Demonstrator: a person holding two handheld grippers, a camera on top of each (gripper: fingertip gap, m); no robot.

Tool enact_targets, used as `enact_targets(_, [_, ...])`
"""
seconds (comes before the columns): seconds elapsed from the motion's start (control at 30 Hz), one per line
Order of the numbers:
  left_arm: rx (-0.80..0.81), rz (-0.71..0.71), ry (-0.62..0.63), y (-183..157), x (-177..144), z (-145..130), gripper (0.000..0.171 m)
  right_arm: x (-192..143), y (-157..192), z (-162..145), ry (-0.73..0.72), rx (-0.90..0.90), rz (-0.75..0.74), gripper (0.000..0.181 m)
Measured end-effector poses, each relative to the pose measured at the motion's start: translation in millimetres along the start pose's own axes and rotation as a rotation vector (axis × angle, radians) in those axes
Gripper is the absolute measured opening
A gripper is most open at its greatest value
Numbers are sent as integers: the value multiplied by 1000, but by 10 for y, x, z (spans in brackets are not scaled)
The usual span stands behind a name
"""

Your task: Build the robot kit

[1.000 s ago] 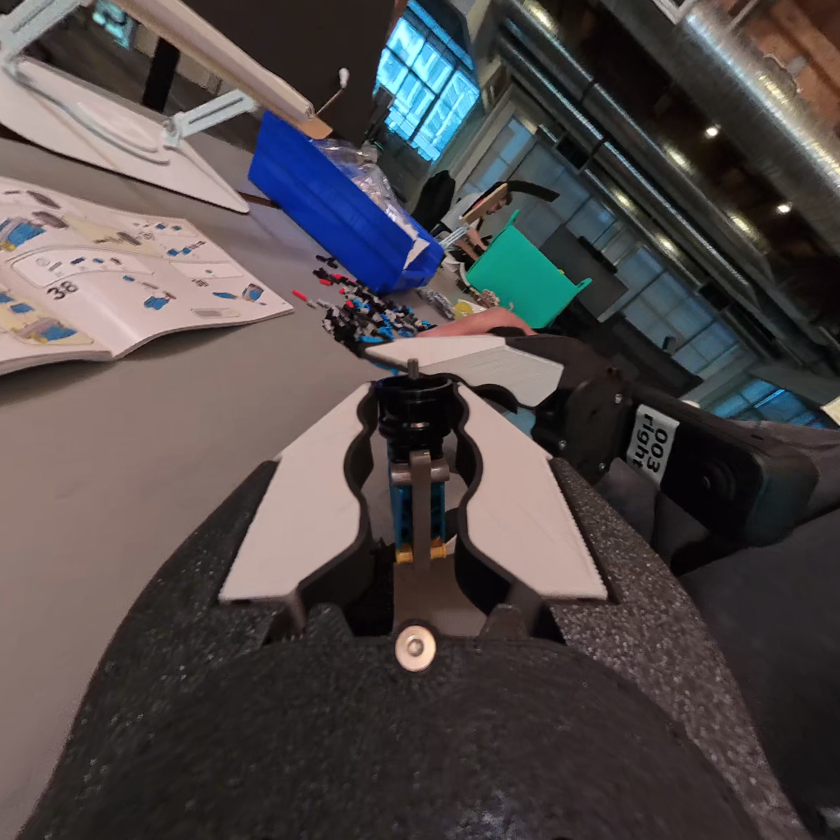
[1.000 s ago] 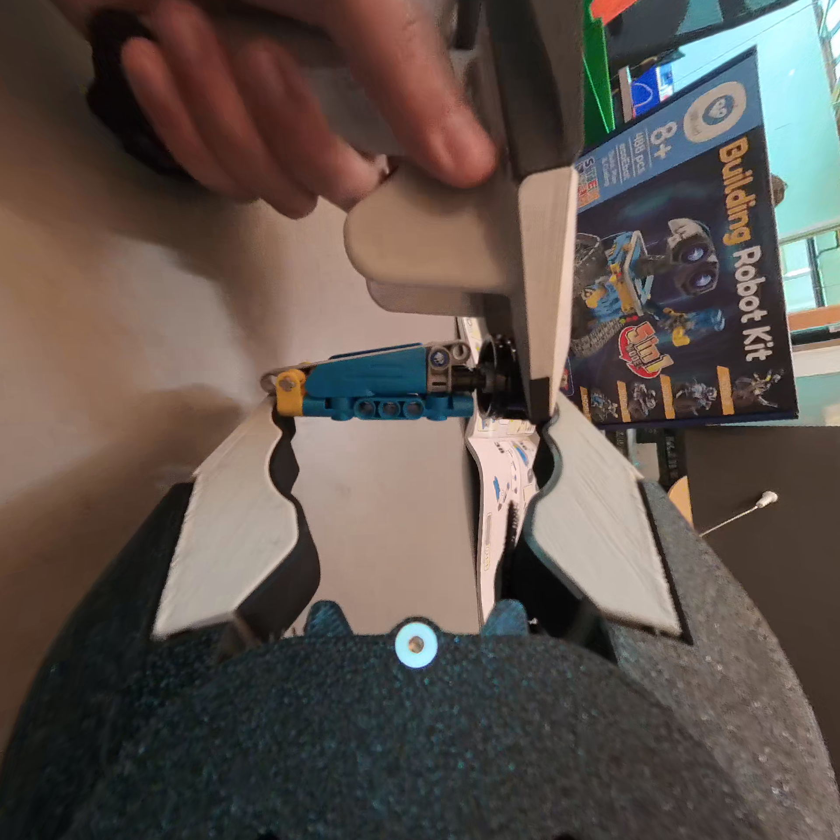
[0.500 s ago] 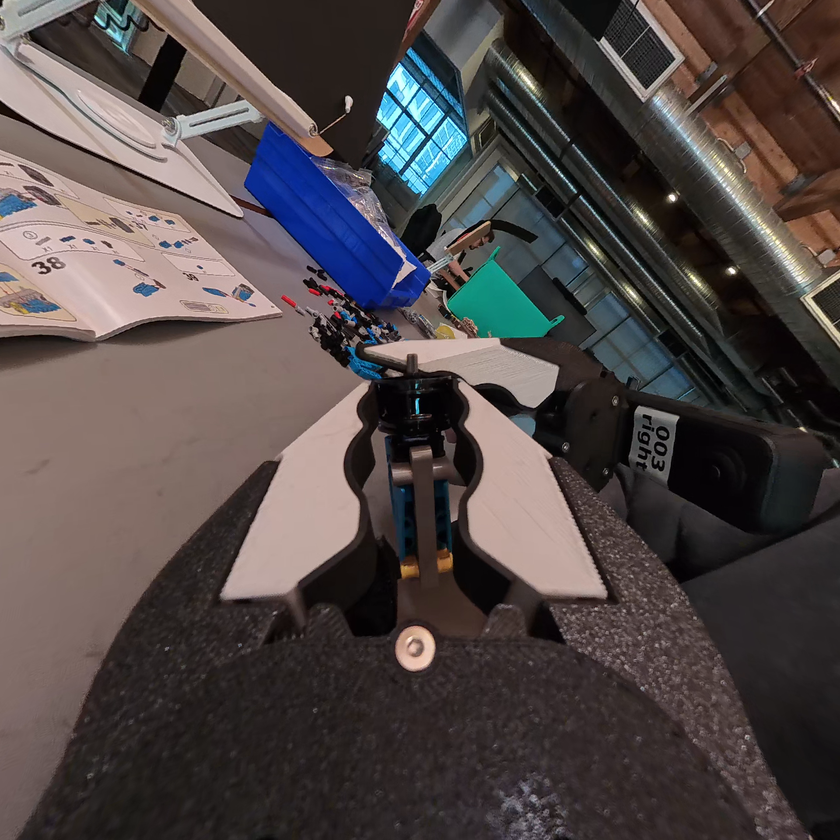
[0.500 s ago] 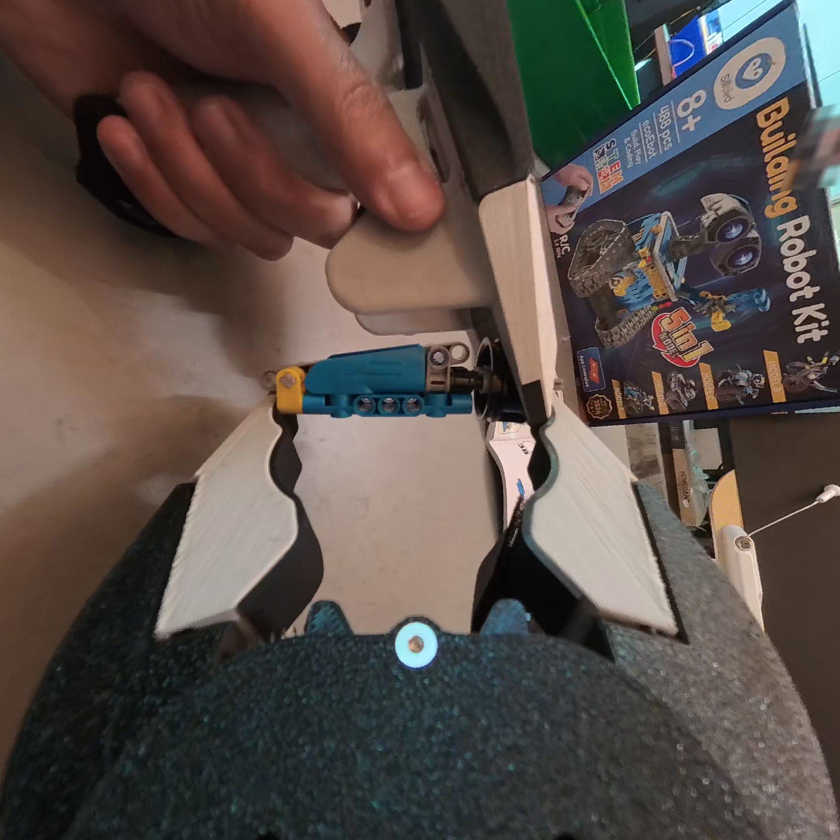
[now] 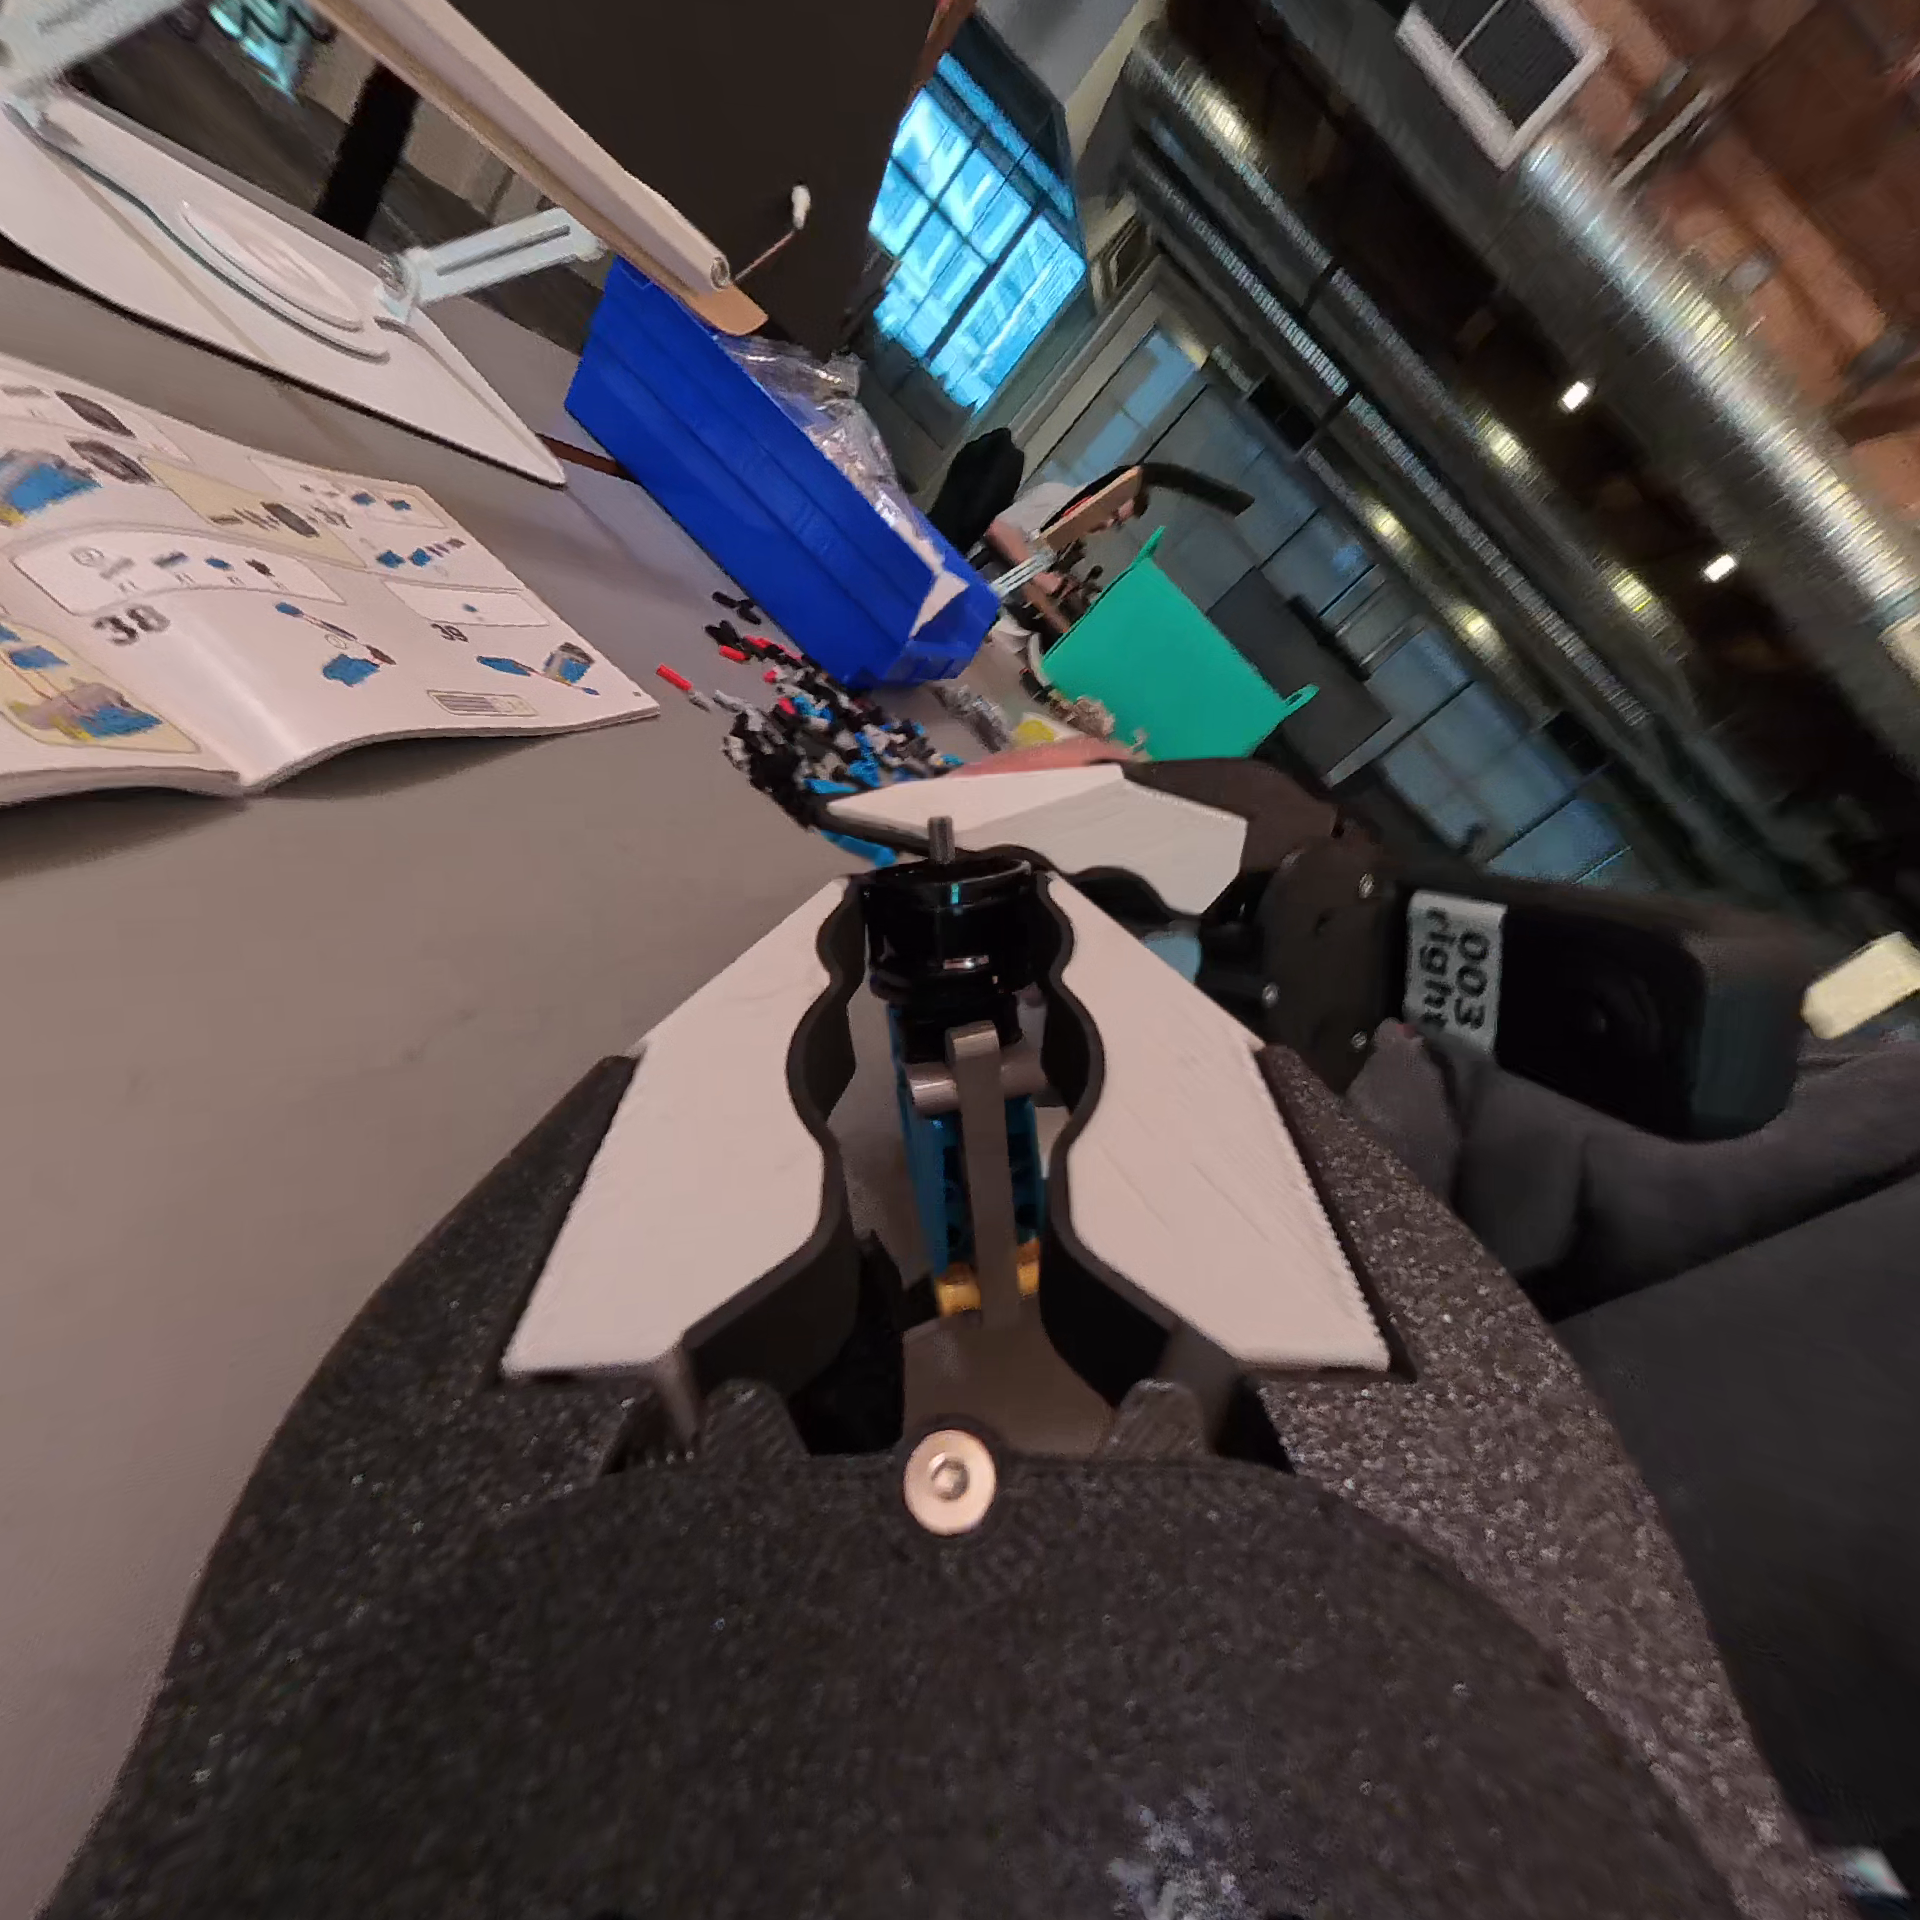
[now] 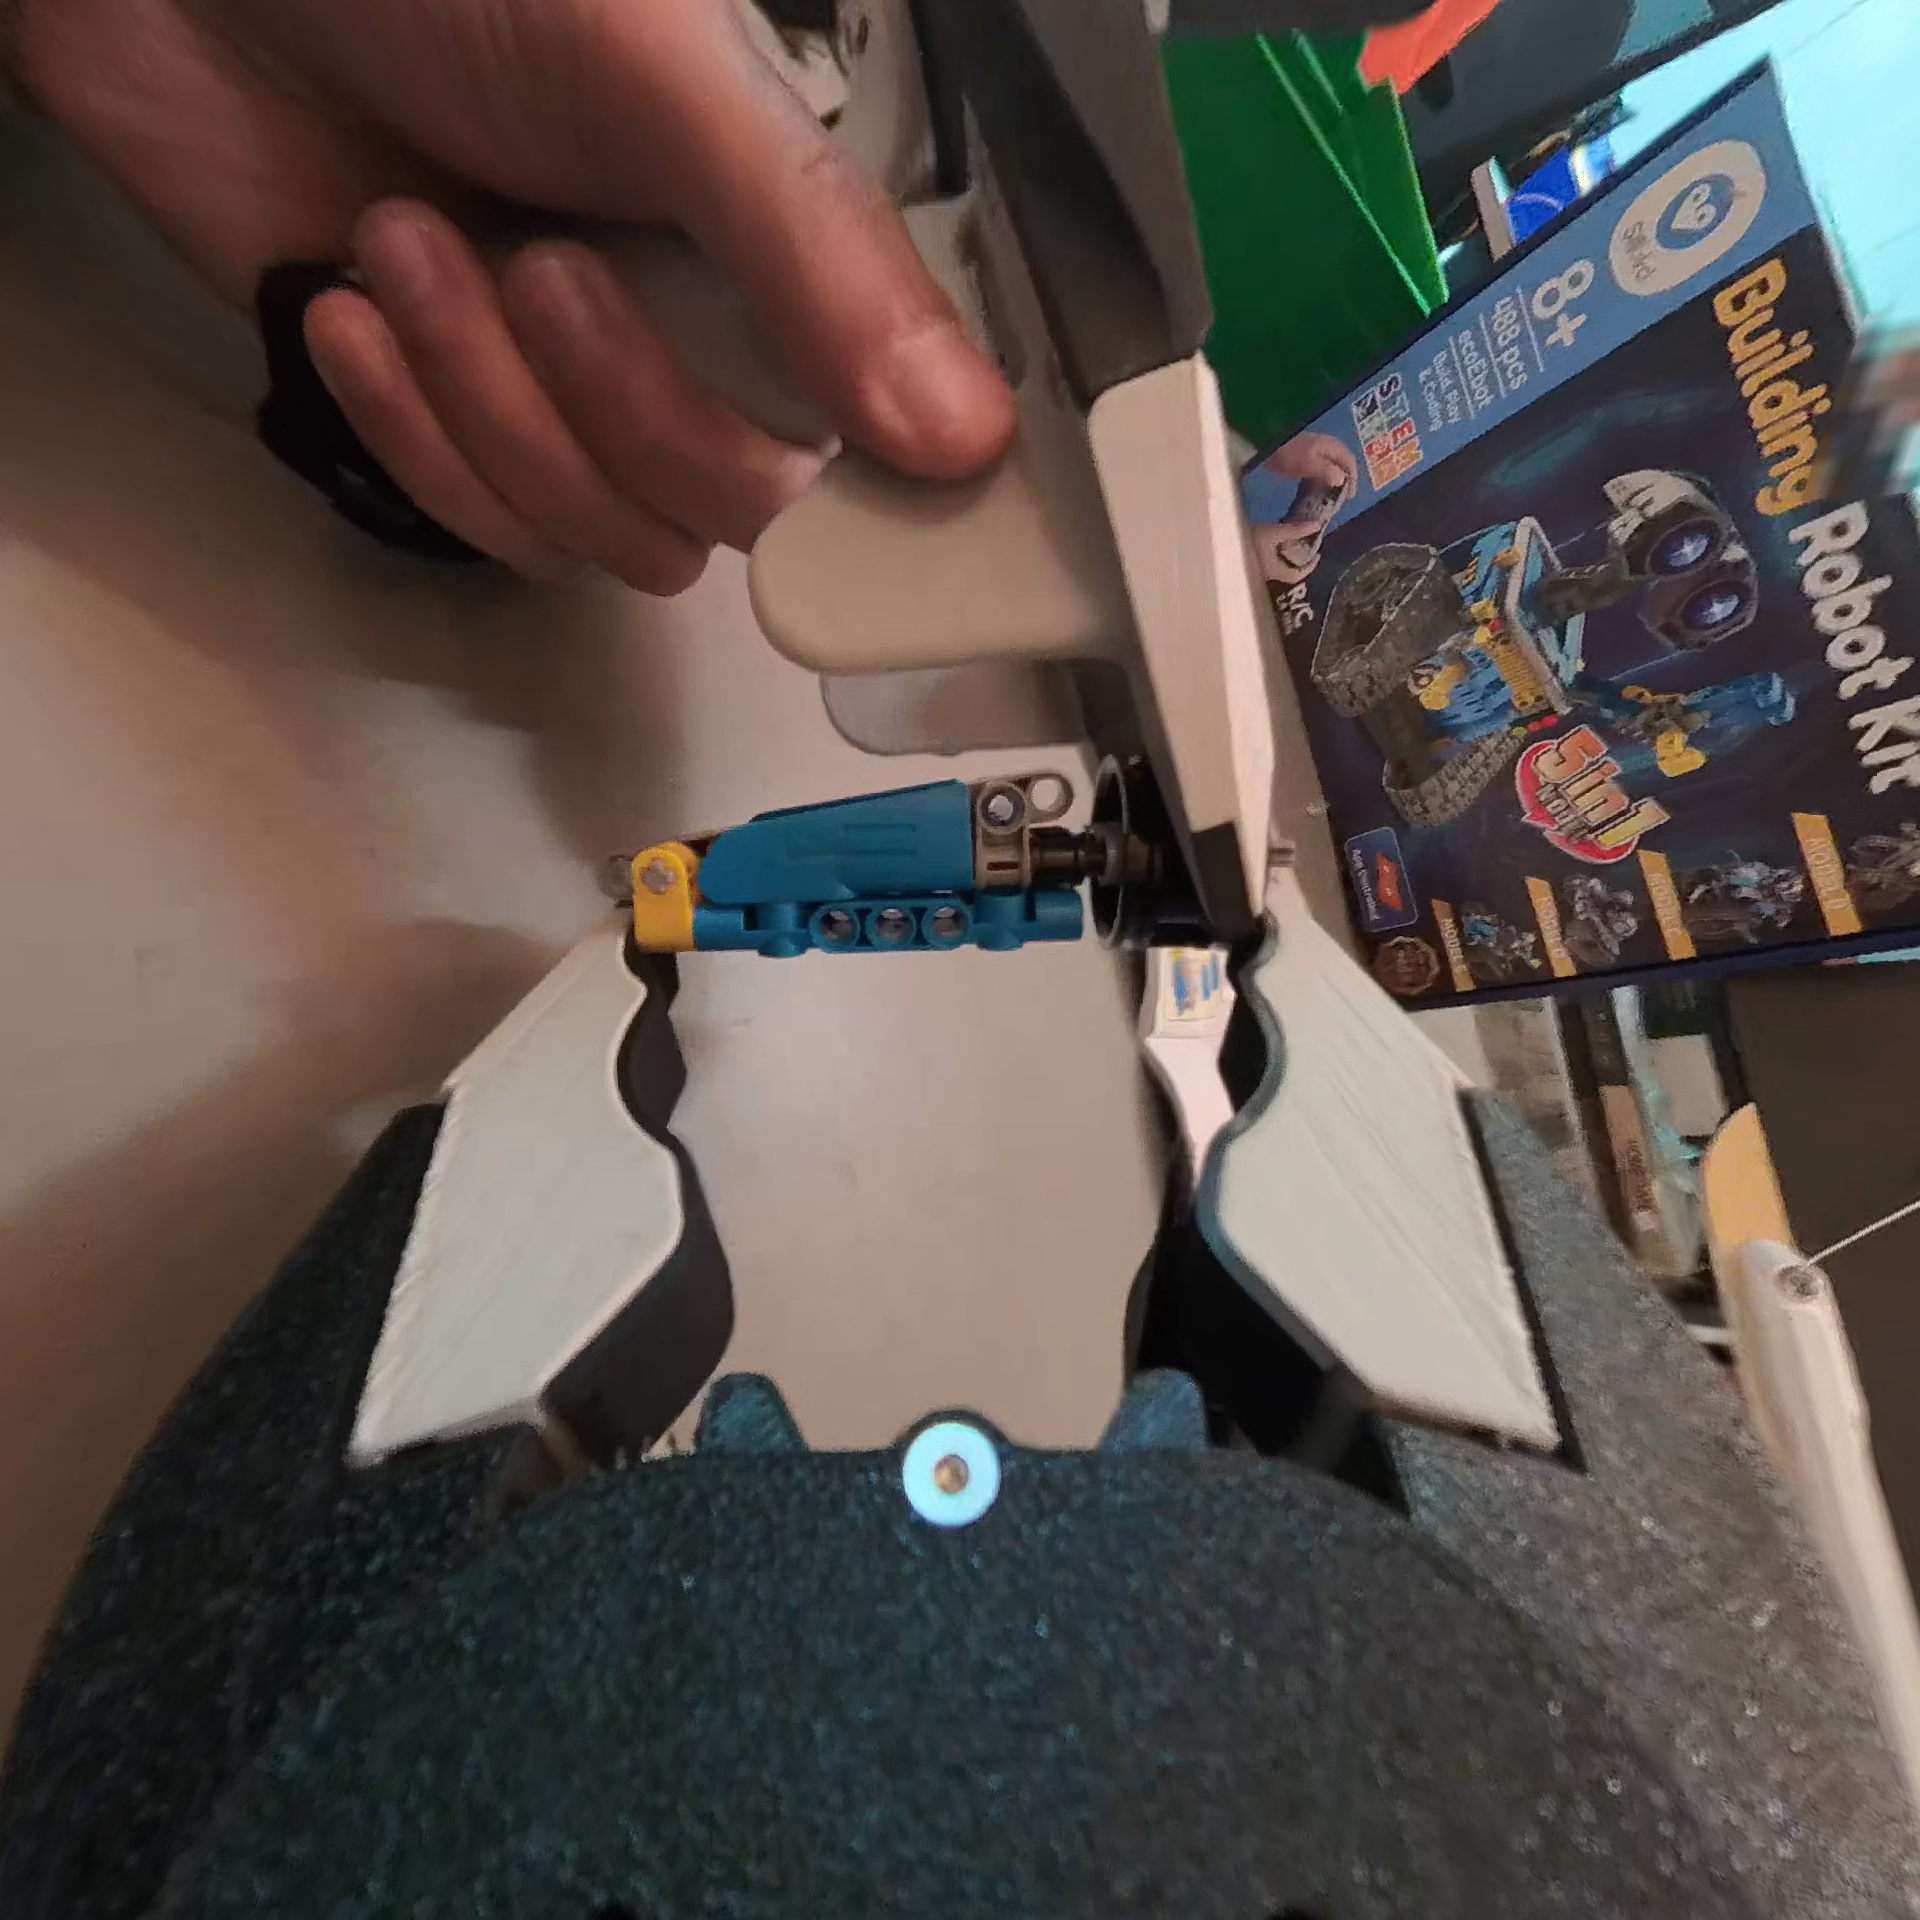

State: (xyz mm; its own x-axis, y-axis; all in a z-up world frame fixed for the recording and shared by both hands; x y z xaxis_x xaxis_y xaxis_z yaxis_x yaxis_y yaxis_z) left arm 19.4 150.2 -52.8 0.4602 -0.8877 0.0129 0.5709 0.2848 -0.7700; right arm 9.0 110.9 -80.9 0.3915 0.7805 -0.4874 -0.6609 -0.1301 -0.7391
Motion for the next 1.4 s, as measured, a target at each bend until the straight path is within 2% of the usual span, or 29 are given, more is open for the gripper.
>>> enact_targets(0.07, [78, 31, -28, -30, -26, 34, 31, -9, 13, -55, -5, 109, 31, 106])
enact_targets(0.17, [414, 250, -48, 6, -116, 85, 30, -88, -74, -140, -95, 431, 201, 100])
enact_targets(0.23, [686, 373, -30, -30, -121, 48, 31, -192, -255, -136, -221, 706, 316, 89])
enact_targets(0.3, [889, 476, 25, -41, -70, -39, 31, -268, -435, -113, -376, 983, 406, 75])
enact_targets(0.37, [1020, 522, 74, -59, 2, -133, 31, -223, -432, -174, -367, 1108, 473, 62])
enact_targets(0.47, [1149, 574, 115, -72, 69, -208, 31, -156, -288, -127, -323, 1090, 553, 58])
enact_targets(0.5, [1177, 582, 135, -72, 89, -239, 31, -133, -255, -104, -309, 1088, 563, 51])
enact_targets(0.53, [1202, 601, 148, -64, 101, -261, 31, -109, -225, -95, -287, 1078, 564, 36])
enact_targets(0.63, [1207, 631, 104, -95, 79, -240, 32, -112, -241, -109, -273, 1052, 548, 34])
enact_targets(0.67, [1186, 646, 80, -92, 39, -208, 40, -137, -298, -150, -286, 1064, 526, 34])
enact_targets(0.7, [1152, 659, 101, -32, 4, -213, 54, -176, -352, -195, -311, 1082, 521, 34])
enact_targets(0.73, [1117, 679, 161, 81, -19, -251, 65, -233, -387, -209, -359, 1107, 555, 33])
enact_targets(0.77, [1105, 706, 225, 201, -32, -293, 68, -274, -410, -214, -399, 1130, 586, 33])
enact_targets(0.83, [1160, 743, 313, 328, -5, -358, 61, -299, -382, -173, -446, 1130, 649, 33])
enact_targets(0.9, [1269, 768, 346, 351, 29, -379, 29, -239, -271, -125, -423, 1114, 693, 33])
enact_targets(1.03, [1265, 857, 393, 463, -30, -359, 25, -124, -174, -137, -333, 1030, 629, 33])
enact_targets(1.13, [1253, 902, 395, 496, -50, -344, 24, -78, -165, -110, -329, 1011, 576, 32])
enact_targets(1.4, [1320, 993, 421, 529, -74, -342, 21, -51, -128, -103, -295, 990, 558, 32])
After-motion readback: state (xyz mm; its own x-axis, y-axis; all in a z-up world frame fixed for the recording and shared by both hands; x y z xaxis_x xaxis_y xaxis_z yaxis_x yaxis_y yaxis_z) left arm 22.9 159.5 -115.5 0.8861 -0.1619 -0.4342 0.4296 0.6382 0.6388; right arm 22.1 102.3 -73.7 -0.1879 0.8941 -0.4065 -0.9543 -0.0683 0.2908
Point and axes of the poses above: each gripper's, where its closed fingertips meet, x out along the fingers, z out of its top, y = z × x across the jaws, the point moved 4 cm from there along -x, back along the fingers, and after that the axes turned 9 degrees about -x, right-handed, at the moved point
